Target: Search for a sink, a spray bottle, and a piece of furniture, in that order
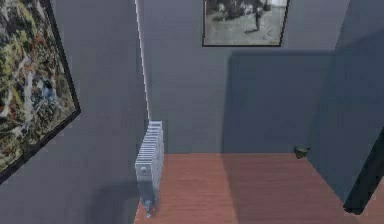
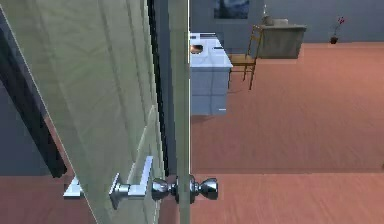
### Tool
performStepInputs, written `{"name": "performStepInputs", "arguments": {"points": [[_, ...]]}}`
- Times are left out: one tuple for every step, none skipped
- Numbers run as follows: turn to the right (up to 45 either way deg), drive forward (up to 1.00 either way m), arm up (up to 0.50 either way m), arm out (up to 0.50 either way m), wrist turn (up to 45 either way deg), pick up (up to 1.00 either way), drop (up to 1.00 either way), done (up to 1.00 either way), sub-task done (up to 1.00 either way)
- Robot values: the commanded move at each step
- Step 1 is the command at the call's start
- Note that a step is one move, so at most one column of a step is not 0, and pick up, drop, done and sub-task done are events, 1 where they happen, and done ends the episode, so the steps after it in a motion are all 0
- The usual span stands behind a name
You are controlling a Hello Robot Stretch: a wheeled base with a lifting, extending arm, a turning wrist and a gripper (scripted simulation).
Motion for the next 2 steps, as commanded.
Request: {"name": "performStepInputs", "arguments": {"points": [[0.0, 0.4, 0.0, 0.0, 0.0, 0.0, 0.0, 0.0, 0.0], [45.0, 0.0, 0.0, 0.0, 0.0, 0.0, 0.0, 0.0, 0.0]]}}
